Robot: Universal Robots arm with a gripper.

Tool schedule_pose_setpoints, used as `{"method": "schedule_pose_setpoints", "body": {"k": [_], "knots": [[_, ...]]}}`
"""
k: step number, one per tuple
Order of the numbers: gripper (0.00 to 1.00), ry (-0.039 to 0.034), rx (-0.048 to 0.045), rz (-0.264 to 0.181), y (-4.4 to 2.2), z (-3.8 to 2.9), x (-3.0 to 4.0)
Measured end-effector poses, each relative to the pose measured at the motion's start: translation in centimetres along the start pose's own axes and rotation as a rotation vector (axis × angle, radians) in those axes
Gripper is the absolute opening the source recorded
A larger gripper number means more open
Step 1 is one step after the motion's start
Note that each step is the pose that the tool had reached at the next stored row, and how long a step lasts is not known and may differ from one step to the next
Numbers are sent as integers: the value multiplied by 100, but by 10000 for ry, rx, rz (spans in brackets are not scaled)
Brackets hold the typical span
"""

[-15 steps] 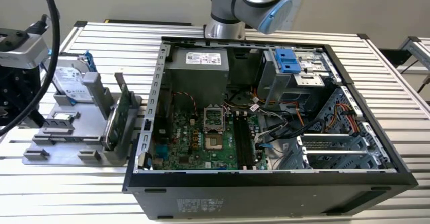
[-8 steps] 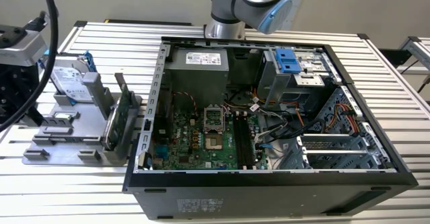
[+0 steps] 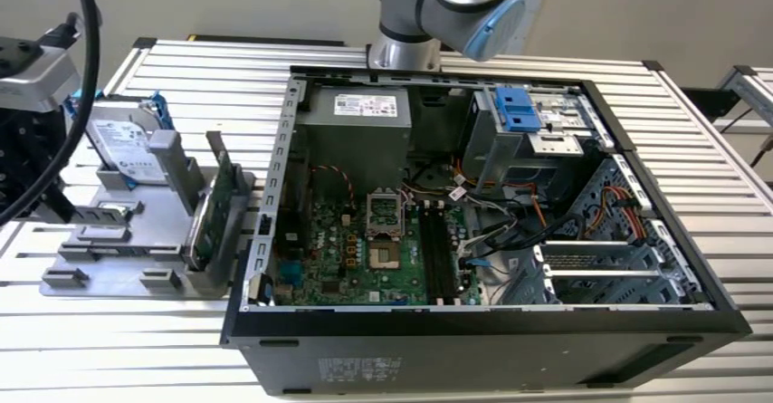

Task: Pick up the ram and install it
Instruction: 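Pick up the ram and move it above insertion slot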

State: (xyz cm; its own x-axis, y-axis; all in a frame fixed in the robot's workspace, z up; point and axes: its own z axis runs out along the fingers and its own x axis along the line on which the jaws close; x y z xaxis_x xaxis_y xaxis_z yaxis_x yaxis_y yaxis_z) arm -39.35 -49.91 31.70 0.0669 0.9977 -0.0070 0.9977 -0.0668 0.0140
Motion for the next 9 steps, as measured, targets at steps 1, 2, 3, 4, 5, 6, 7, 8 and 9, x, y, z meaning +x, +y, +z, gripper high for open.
{"method": "schedule_pose_setpoints", "body": {"k": [1,2,3,4,5,6,7,8,9], "knots": [[0,0,0,0,0,-7,0],[0,1,-1,-1,1,-15,-1],[0,0,0,-2,1,-24,-1],[0,1,-1,-2,2,-32,-1],[0,1,-1,-2,2,-40,-1],[0,1,-1,-2,2,-48,-1],[0,0,0,-2,2,-55,-1],[0,1,-1,-2,2,-63,-1],[0,1,-1,-2,2,-71,-1]]}}
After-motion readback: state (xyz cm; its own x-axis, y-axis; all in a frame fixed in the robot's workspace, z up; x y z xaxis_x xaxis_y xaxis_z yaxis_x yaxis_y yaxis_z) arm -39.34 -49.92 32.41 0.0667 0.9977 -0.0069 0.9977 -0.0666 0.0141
